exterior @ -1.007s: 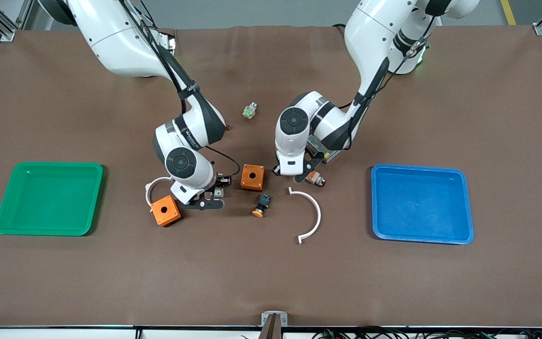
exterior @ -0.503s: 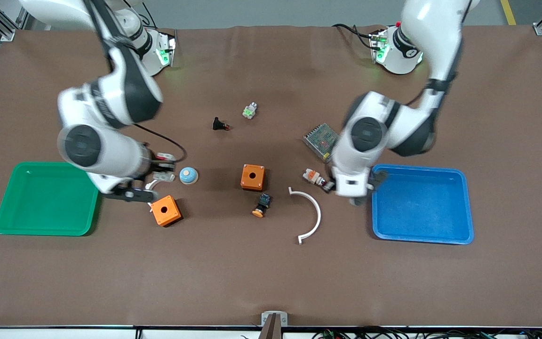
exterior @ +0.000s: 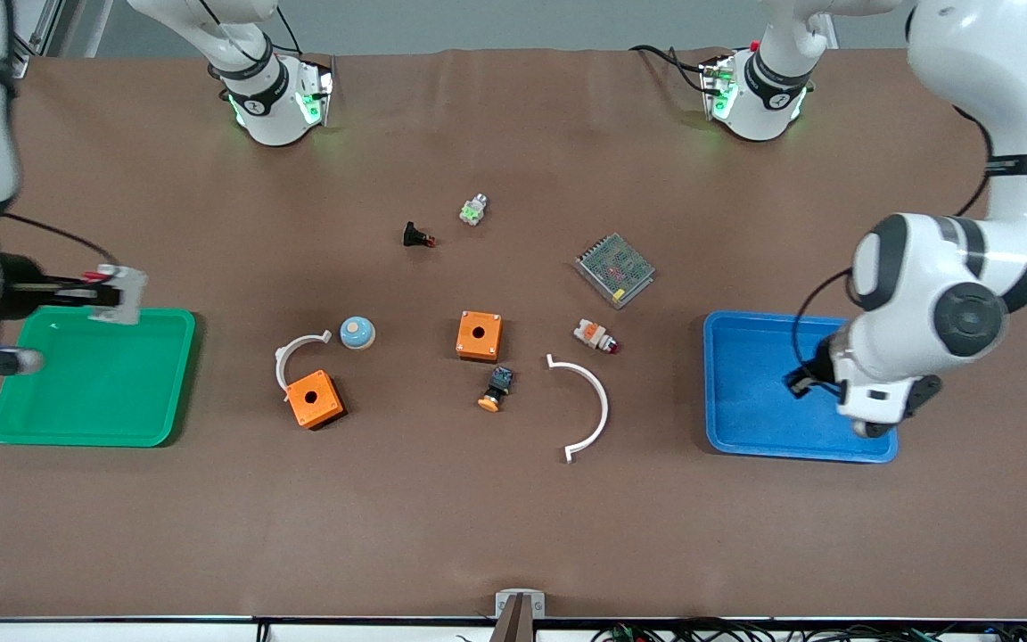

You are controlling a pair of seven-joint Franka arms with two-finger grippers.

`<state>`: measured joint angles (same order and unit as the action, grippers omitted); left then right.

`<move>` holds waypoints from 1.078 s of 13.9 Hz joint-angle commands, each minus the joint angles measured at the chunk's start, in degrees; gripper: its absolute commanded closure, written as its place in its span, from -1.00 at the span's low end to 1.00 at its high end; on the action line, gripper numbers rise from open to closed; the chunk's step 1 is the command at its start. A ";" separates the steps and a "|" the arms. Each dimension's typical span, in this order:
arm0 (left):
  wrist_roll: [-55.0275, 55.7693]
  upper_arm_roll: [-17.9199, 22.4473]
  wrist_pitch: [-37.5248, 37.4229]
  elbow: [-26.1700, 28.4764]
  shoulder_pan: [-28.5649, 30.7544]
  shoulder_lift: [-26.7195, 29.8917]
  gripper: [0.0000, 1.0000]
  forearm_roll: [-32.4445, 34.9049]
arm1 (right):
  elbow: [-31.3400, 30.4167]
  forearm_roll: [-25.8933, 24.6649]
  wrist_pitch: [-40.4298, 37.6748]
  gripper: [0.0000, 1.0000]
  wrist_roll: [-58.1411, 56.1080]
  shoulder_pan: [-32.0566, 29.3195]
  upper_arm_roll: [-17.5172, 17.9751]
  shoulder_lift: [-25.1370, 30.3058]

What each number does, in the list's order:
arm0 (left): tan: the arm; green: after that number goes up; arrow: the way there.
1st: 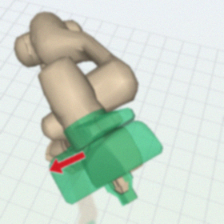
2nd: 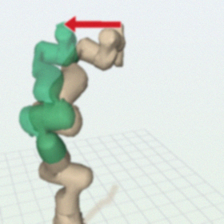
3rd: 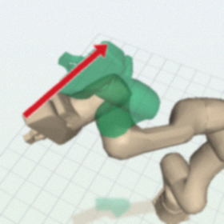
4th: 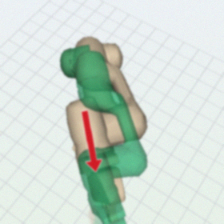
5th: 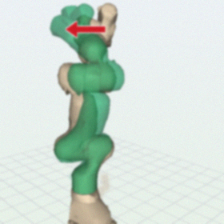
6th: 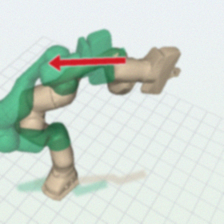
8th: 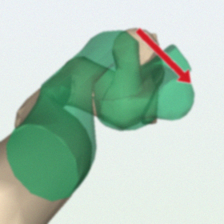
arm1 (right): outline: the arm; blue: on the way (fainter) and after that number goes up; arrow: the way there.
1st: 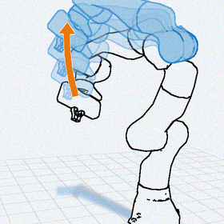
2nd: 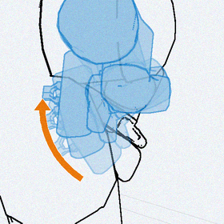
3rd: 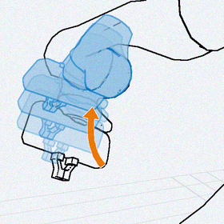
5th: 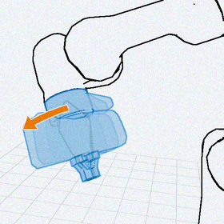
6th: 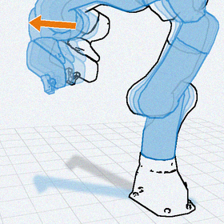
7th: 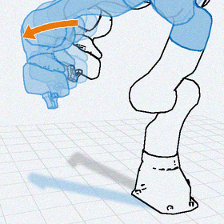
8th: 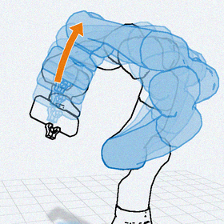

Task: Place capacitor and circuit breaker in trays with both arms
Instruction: 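Carry the breaker to the green tray while the left gripper carries the capacitor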

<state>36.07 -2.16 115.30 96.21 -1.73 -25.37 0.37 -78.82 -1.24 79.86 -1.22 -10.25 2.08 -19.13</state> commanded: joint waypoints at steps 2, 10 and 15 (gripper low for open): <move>-10.48 -0.91 2.38 0.56 7.78 -3.18 0.98 0.60 | 1.30 -4.29 6.86 0.88 -6.94 -7.13 1.35 -3.36; -16.30 -1.18 11.34 2.66 11.93 -10.22 0.84 0.34 | 0.86 -7.20 19.00 0.88 -13.46 -12.59 1.44 -16.02; -16.30 -1.18 11.35 2.40 11.23 -10.05 -1.00 0.34 | 0.95 -7.46 24.97 0.88 -16.88 -13.39 1.35 -19.80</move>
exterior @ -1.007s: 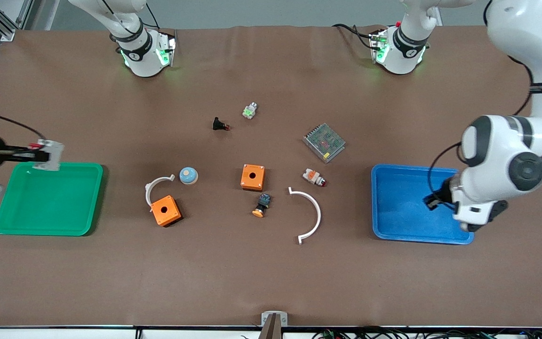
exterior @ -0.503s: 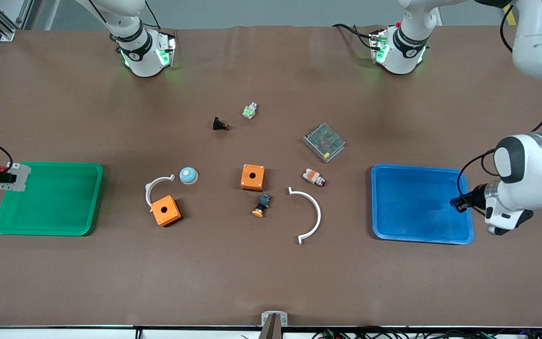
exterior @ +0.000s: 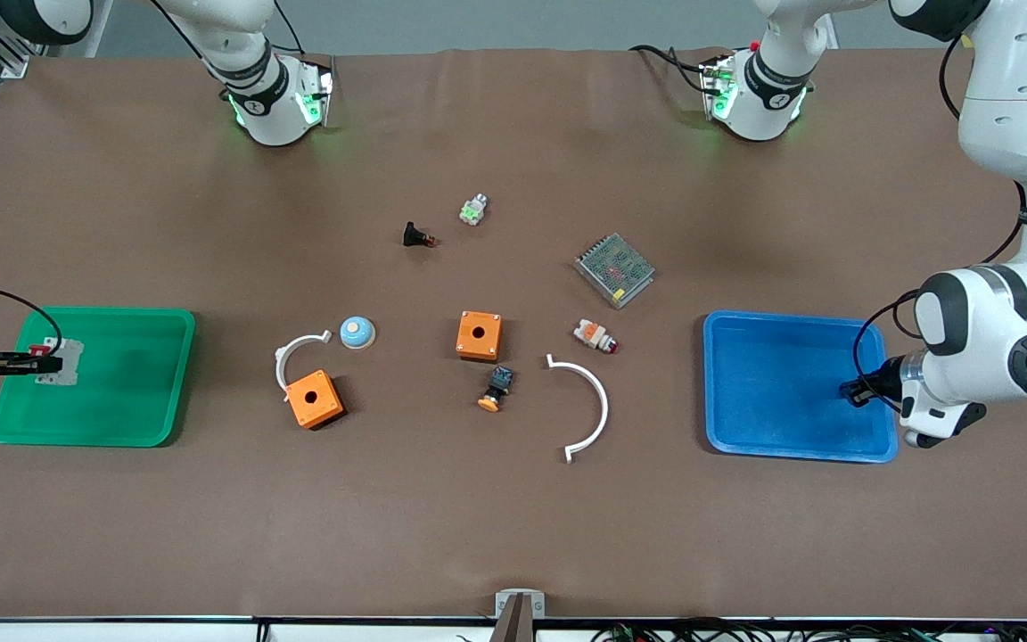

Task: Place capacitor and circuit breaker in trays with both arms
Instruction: 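Carry the breaker to the green tray while the left gripper carries the capacitor, then release the breaker in the green tray while the left gripper drops the capacitor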

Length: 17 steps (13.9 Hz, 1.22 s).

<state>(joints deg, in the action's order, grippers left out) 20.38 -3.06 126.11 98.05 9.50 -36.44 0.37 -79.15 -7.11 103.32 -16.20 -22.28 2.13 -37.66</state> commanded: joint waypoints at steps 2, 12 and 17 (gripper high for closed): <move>-0.51 -0.54 -0.16 0.38 -0.09 3.28 -1.00 0.24 | 1.27 -1.59 4.16 0.89 -2.70 -2.07 1.39 -3.20; -4.37 -5.37 -25.80 -15.08 -0.09 19.72 -1.00 1.03 | -1.71 0.52 10.40 0.90 0.02 -2.77 1.30 -6.19; -10.18 -5.37 -32.57 -15.09 -0.09 28.78 -1.00 1.21 | -2.59 0.52 10.59 0.53 0.02 -3.21 1.30 -6.02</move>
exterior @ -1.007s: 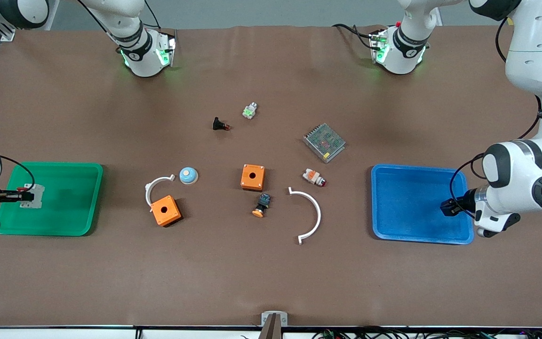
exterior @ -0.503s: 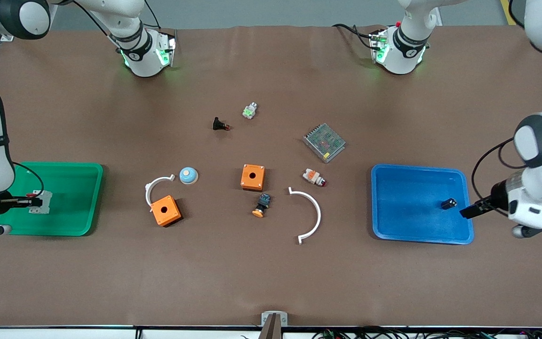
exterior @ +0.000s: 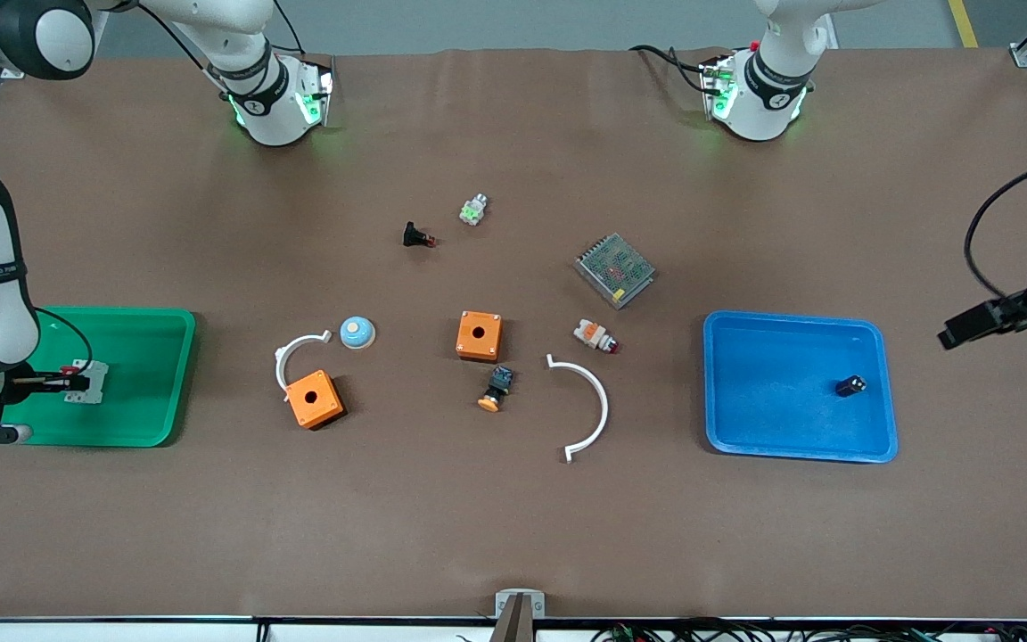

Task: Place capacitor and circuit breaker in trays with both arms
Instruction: 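Release the breaker in the green tray while the left gripper drops the capacitor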

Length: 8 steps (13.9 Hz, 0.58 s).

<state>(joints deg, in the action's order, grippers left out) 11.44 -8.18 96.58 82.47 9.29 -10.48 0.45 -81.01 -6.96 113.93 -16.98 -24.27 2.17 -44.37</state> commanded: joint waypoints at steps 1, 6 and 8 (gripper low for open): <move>-1.25 -0.35 -4.63 0.50 0.03 3.96 -1.00 1.48 | -0.64 0.29 -0.11 -0.18 0.81 -1.22 1.26 0.86; -2.38 1.05 -9.98 2.08 -4.10 9.15 -1.00 1.57 | 0.06 -0.16 -3.17 -0.99 0.99 0.01 1.70 5.68; -3.18 2.02 -10.70 4.27 -5.77 11.52 -1.00 1.48 | -0.03 0.19 -8.17 -0.98 3.69 1.85 1.79 9.10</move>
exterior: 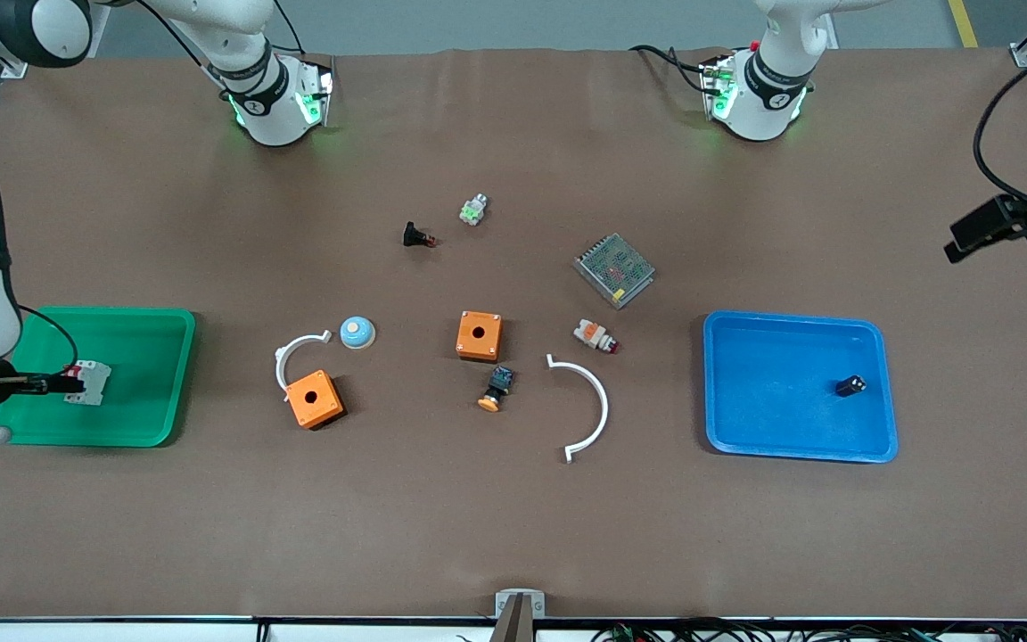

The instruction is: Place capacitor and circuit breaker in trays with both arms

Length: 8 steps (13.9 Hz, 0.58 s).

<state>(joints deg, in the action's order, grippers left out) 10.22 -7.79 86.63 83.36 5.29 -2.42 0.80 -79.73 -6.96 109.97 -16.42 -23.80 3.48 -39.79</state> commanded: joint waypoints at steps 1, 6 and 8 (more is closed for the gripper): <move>-2.04 2.25 -1.37 3.74 -2.30 3.73 -1.00 1.22 | -1.31 0.20 -7.97 -0.98 7.76 2.69 0.56 6.46; -2.13 1.81 -1.90 3.48 -1.77 3.91 -1.00 1.14 | -1.92 0.28 -21.79 -0.98 28.86 15.33 0.56 16.83; -2.05 1.73 -1.90 3.65 -1.77 3.65 -1.00 1.22 | -2.01 0.28 -25.57 -0.98 33.10 19.82 0.56 20.35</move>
<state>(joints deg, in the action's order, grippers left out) 9.66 -6.29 85.14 86.10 3.71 0.48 0.90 -79.57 -6.90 86.66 12.70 -7.32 4.72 -23.80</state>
